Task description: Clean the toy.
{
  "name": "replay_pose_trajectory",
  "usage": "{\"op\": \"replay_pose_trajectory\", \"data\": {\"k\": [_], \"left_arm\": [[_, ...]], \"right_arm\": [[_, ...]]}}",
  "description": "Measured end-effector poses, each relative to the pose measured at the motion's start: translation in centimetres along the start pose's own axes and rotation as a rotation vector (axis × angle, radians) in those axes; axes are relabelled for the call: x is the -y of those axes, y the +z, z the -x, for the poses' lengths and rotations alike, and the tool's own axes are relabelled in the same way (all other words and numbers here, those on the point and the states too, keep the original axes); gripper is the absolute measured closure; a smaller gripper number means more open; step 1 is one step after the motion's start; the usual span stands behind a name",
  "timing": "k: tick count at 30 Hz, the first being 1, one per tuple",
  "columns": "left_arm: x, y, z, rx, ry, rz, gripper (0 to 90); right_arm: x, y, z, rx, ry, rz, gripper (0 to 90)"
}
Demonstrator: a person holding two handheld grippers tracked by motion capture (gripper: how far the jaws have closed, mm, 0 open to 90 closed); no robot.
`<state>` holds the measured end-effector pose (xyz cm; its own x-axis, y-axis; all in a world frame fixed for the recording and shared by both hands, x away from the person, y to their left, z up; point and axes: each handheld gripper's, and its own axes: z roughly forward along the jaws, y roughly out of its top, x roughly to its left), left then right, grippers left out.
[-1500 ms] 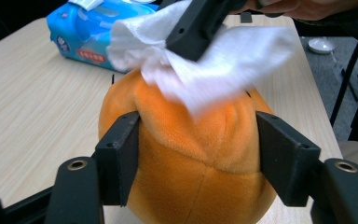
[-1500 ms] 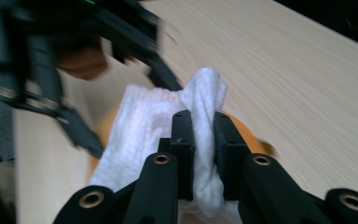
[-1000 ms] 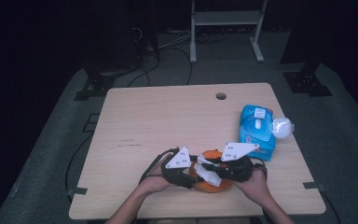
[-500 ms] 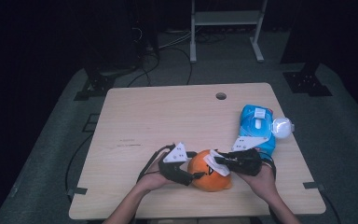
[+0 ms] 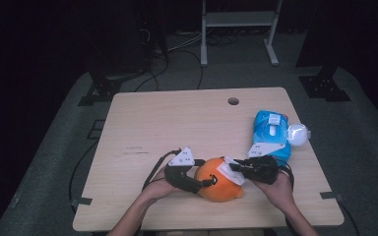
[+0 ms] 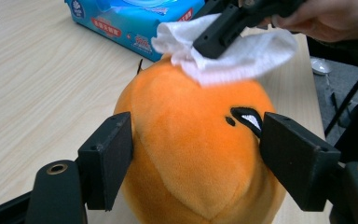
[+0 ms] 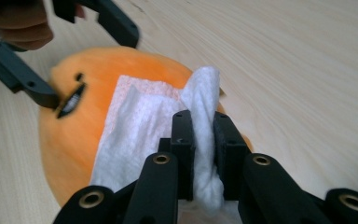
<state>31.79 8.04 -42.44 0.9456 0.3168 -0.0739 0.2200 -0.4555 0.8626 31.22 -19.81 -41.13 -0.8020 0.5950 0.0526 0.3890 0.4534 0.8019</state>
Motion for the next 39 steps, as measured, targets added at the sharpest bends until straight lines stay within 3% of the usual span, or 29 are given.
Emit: {"op": "replay_pose_trajectory", "data": {"k": [1, 3, 4, 7, 8, 9, 11, 12, 13, 14, 15, 16, 17, 20, 22, 25, 29, 31, 33, 35, 39], "left_arm": [[0.0, 0.0, 0.0, 0.0, 0.0, 0.0, 26.8], [0.1, 0.0, 0.1, -0.015, 0.039, -0.013, 30.3], [0.2, 0.0, 0.0, -0.019, 0.043, -0.019, 32.7], [0.4, 0.0, -0.2, -0.024, 0.027, -0.033, 33.4], [0.4, -0.1, -0.5, -0.03, 0.009, -0.038, 33.4], [0.4, -0.3, -0.6, -0.029, -0.006, -0.045, 31.7], [0.2, -0.5, -0.7, -0.025, -0.04, -0.046, 28.4], [-0.4, -0.7, -0.4, -0.015, -0.049, 0.007, 20.6], [-0.4, -0.7, -0.4, -0.015, -0.049, 0.007, 20.6], [-0.8, -0.7, -0.2, 0.001, -0.037, 0.034, 20.6], [-1.0, -0.6, 0.1, 0.001, -0.014, 0.024, 22.6], [-0.8, 0.0, 0.5, -0.033, 0.058, -0.033, 28.4], [-0.8, 0.0, 0.5, -0.033, 0.058, -0.033, 30.3], [0.1, 0.0, -0.2, -0.008, 0.022, -0.022, 33.8], [0.6, -0.2, -0.7, -0.006, -0.008, -0.021, 35.9], [1.0, -0.4, -1.2, 0.003, -0.021, -0.019, 36.5], [1.4, -0.5, -1.6, 0.005, -0.035, -0.017, 37.3], [1.5, -0.6, -1.7, -0.005, -0.041, -0.026, 37.4], [1.6, -0.7, -1.8, -0.006, -0.045, -0.027, 37.9], [1.9, -0.9, -2.1, 0.005, -0.06, -0.025, 38.1], [2.0, -1.0, -2.2, 0.004, -0.064, -0.022, 38.3]], "right_arm": [[0.0, 0.0, 0.0, 0.0, 0.0, 0.0, 79.7], [0.4, -0.1, 0.5, -0.007, 0.036, 0.004, 79.8], [0.1, -0.1, 0.0, -0.004, 0.016, 0.011, 79.8], [-0.2, 0.1, -0.8, -0.018, -0.011, 0.019, 79.8], [-0.4, 0.2, -1.3, -0.028, -0.034, 0.029, 79.8], [-0.5, 0.7, -2.4, -0.039, -0.091, 0.035, 79.8], [-0.5, 0.8, -2.7, -0.026, -0.106, 0.029, 79.8], [-0.6, 1.0, -2.8, -0.032, -0.104, 0.03, 79.8], [-0.6, 1.0, -2.8, -0.032, -0.104, 0.03, 79.8], [-0.6, 1.1, -2.8, -0.048, -0.087, 0.038, 79.8], [-0.7, 1.1, -2.8, -0.062, -0.08, 0.047, 79.8], [-0.8, 1.3, -3.0, -0.06, -0.095, 0.045, 79.7], [-0.8, 1.3, -3.0, -0.06, -0.095, 0.045, 79.7], [-0.8, 1.1, -2.7, -0.063, -0.109, 0.034, 79.8], [-0.3, 0.8, -1.4, -0.049, -0.075, 0.028, 79.9], [0.3, 0.5, -0.4, -0.048, -0.03, 0.021, 79.8], [0.6, 0.4, -0.4, -0.039, -0.029, 0.017, 79.8], [0.2, 0.4, -1.0, -0.043, -0.044, 0.032, 79.8], [-0.2, 0.4, -2.1, -0.088, -0.082, 0.061, 79.7], [-0.2, 0.5, -2.4, -0.085, -0.103, 0.06, 79.7], [0.1, 0.6, -1.5, -0.089, -0.07, 0.05, 79.8]]}}
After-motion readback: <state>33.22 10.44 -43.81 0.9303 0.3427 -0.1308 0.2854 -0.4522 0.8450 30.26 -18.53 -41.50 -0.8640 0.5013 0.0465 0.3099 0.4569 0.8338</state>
